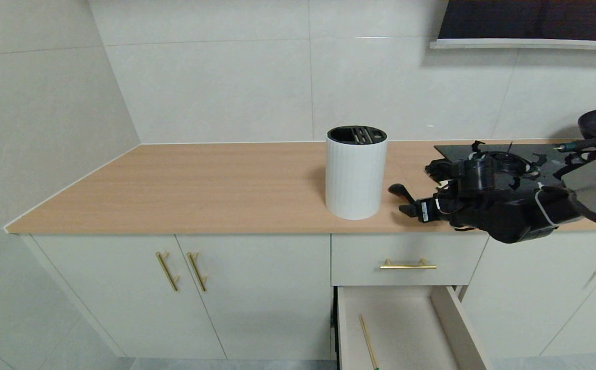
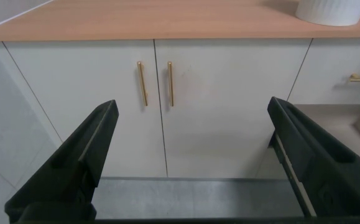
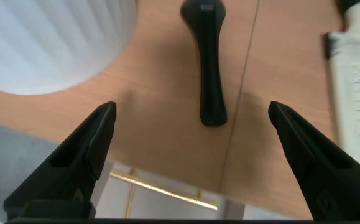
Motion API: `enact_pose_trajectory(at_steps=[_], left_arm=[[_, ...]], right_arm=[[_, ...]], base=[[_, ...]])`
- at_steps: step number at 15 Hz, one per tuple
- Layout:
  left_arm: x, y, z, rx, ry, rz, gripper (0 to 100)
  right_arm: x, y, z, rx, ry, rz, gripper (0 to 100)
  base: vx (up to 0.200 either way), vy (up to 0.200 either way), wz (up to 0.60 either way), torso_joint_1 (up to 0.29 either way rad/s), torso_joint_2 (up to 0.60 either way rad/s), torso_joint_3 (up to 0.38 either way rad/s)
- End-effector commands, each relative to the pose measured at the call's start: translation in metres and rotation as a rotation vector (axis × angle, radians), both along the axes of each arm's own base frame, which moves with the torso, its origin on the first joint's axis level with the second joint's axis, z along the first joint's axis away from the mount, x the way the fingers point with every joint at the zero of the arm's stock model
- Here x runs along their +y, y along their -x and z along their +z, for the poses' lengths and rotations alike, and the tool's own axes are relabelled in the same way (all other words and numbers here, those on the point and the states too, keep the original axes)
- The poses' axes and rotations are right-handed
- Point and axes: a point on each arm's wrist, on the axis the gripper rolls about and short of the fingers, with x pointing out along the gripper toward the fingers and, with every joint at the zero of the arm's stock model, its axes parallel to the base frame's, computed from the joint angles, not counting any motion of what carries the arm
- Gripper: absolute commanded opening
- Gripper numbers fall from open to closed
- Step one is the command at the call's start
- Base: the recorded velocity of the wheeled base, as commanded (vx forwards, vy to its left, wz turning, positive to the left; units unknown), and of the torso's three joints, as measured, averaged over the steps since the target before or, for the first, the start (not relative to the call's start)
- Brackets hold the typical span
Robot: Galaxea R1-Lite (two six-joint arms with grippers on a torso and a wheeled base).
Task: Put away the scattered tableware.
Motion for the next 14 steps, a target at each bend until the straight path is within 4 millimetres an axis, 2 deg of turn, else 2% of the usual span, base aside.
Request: enact_pose_trajectory(at_steps=[1, 14], left_arm=[[0.0, 0.0, 0.0, 0.002, 0.0, 0.001, 100], [0.0, 0.0, 0.0, 0.002, 0.0, 0.001, 100]], right_arm=[[0.0, -0.01, -0.018, 0.011, 0.002, -0.007, 100], [0.0, -0.024, -0.021, -0.031, -0.053, -0.031, 100]], base=[[0.0, 0.0, 0.0, 0.0, 0.0, 0.0], [0.0, 0.0, 0.0, 0.0, 0.0, 0.0]])
